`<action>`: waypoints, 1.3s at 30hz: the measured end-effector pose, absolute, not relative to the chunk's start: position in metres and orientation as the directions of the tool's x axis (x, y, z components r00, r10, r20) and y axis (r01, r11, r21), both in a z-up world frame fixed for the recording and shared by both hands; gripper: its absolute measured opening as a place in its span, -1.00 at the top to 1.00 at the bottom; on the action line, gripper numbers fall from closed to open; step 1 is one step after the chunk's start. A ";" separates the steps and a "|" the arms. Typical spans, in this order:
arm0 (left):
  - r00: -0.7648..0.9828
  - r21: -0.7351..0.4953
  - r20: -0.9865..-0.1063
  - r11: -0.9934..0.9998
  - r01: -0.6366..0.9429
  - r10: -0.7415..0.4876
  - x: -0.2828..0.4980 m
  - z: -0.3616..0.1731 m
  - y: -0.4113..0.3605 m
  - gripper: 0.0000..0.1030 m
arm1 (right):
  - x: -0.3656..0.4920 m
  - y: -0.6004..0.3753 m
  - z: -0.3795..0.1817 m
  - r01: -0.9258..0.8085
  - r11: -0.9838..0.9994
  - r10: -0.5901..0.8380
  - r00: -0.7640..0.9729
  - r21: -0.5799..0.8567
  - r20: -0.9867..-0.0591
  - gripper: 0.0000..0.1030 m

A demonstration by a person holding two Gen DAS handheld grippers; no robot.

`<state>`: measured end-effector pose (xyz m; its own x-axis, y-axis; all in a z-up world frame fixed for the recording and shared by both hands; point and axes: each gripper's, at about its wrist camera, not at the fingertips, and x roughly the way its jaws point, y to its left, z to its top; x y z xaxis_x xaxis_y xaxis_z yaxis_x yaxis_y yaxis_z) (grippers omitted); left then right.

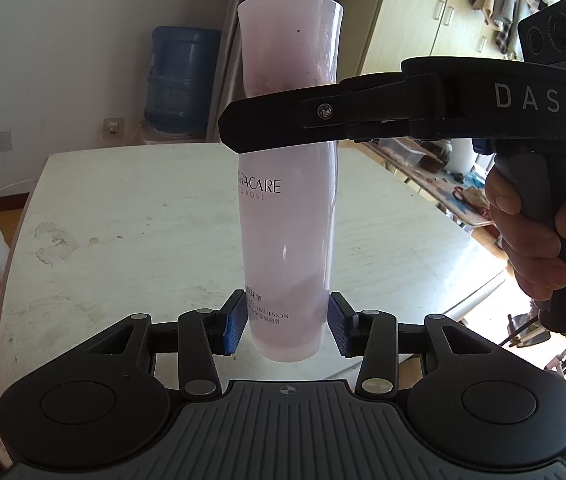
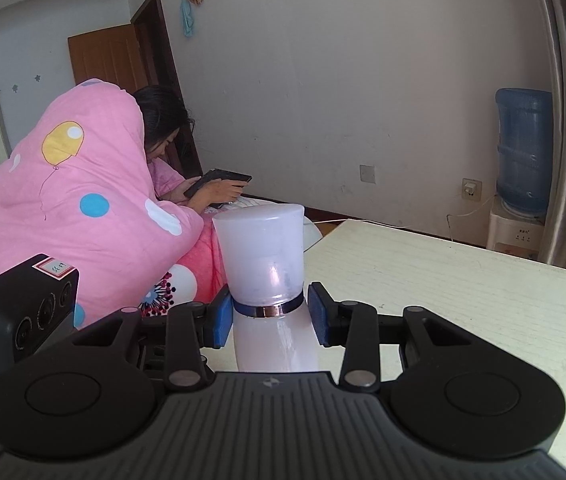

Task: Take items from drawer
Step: 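Move the spray bottle over the white table with the right tool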

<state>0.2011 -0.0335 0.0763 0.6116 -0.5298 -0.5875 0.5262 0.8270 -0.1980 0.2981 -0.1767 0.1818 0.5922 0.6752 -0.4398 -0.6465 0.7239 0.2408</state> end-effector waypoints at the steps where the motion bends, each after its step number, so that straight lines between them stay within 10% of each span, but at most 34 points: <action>1: 0.611 -0.196 -0.590 0.828 0.526 -0.528 0.202 0.075 -0.034 0.13 | 0.300 -0.177 0.180 -0.646 0.724 0.675 0.593 0.242 -0.439 0.22; 39: 0.721 -0.112 -0.529 0.879 0.463 -0.447 0.158 0.062 -0.049 0.11 | 0.283 -0.177 0.168 -0.623 0.766 0.625 0.661 0.160 -0.415 0.20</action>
